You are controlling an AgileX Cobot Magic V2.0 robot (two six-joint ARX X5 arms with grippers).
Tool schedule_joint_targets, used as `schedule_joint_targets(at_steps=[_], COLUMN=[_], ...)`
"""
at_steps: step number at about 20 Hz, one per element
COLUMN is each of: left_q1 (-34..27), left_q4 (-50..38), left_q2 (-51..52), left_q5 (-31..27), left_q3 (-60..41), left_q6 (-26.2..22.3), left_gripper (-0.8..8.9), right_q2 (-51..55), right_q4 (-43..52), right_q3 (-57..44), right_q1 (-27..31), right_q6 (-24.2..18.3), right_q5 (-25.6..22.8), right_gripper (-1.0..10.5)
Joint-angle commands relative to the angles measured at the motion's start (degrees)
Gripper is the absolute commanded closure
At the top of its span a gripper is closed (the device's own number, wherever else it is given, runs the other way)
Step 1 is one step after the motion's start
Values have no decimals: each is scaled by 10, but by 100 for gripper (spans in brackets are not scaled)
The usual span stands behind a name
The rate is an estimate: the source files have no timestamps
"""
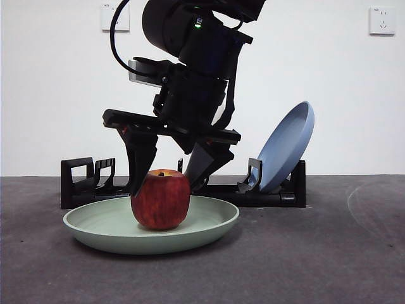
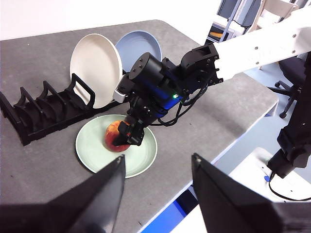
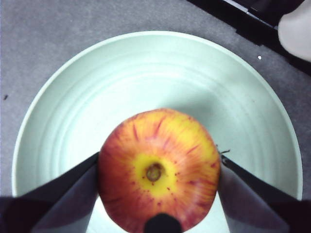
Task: Take the green plate from the plate rack,put the plate on the table,take the apple from the table,put the apple in the plate
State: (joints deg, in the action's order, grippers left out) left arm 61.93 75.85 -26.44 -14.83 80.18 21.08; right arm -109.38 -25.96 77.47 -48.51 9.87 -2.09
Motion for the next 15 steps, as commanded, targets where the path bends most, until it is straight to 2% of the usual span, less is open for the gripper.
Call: schedule_joint_targets(at_steps=[1, 3, 5, 11, 15], left_q1=[-1, 0, -1, -1, -1], left_q4=[-2, -2, -2, -2, -2], left_q2=[1, 1, 1, 1, 1], left_q5=[-1, -1, -1, -1, -2], left_q3=[-2, -2, -2, -2, -2], left_q6=[4, 4, 4, 4, 4], left_gripper=[584, 584, 584, 584, 584], right_q2=[-11, -11, -11, -10, -10], right_q4=[2, 2, -3, -51, -165], right_q3=[-1, -1, -1, 33, 137], right_q1=[-2, -2, -2, -2, -2], right_q6=[1, 3, 6, 6, -1], right_q5=[3, 13, 13, 21, 23], right_gripper=[875, 598, 433, 428, 442])
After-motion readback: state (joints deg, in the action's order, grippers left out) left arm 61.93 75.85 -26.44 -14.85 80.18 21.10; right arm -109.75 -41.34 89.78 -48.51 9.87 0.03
